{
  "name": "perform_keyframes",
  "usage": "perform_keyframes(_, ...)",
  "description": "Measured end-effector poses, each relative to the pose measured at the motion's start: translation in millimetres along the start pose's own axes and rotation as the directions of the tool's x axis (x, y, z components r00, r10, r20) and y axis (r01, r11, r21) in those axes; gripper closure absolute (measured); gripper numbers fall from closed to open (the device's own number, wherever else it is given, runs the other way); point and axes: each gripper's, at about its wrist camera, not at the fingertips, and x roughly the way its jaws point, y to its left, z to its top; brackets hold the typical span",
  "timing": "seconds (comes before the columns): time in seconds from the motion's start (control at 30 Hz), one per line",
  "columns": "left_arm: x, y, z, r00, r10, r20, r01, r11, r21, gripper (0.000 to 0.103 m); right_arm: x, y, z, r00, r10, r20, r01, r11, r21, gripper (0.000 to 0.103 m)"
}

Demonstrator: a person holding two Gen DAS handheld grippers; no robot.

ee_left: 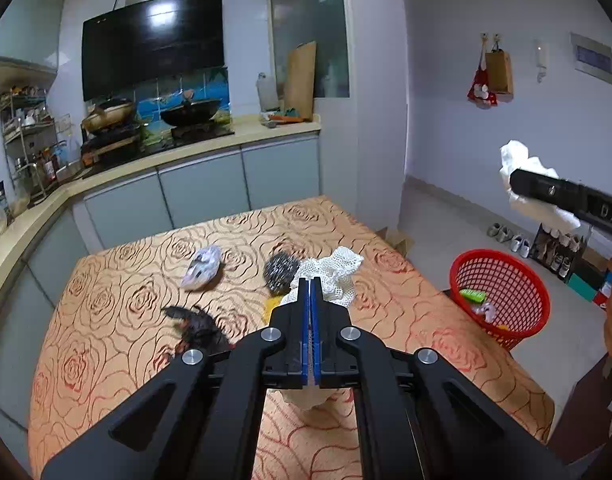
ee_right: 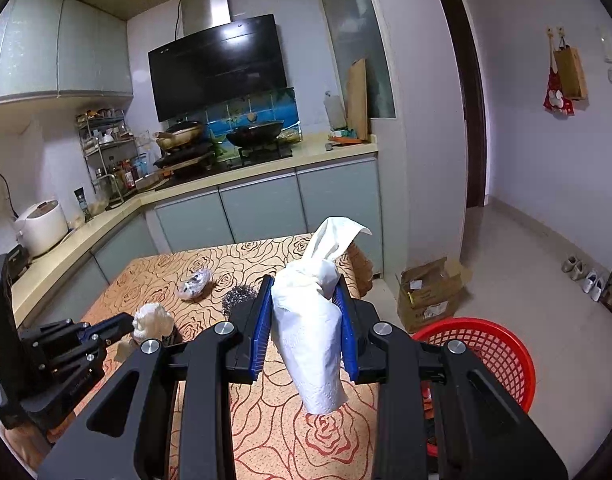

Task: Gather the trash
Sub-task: 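Carry the white mesh cloth with the left tool while the right tool carries the paper towel over the basket, then open the left tool dropping the mesh cloth while the right tool drops the paper towel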

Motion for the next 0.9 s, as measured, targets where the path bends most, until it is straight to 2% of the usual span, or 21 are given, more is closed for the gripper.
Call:
perform_keyframes(0.23, 5, -13, 13, 0.999, -0.038, 0.024, 0.038, 0.999, 0.009, 0.102, 1, -13, 2, 0.999, -0.032, 0.005, 0.032, 0.999, 0.014, 0.074)
perform_keyframes(0.57, 22, -54, 32, 0.989, -0.145, 0.037, 0.143, 0.989, 0.047, 0.102, -6, -54, -2, 0.993, -0.117, 0.008, 0.116, 0.992, 0.055, 0.074)
perform_keyframes(0.73, 36, -81, 42, 0.976, -0.214, 0.033, 0.211, 0.975, 0.063, 0.102, -10, -78, -5, 0.985, -0.17, 0.005, 0.169, 0.983, 0.076, 0.074)
perform_keyframes(0.9, 59, -115, 49, 0.955, -0.297, 0.007, 0.296, 0.953, 0.059, 0.102, -12, -106, -13, 0.975, -0.22, -0.013, 0.22, 0.969, 0.111, 0.074)
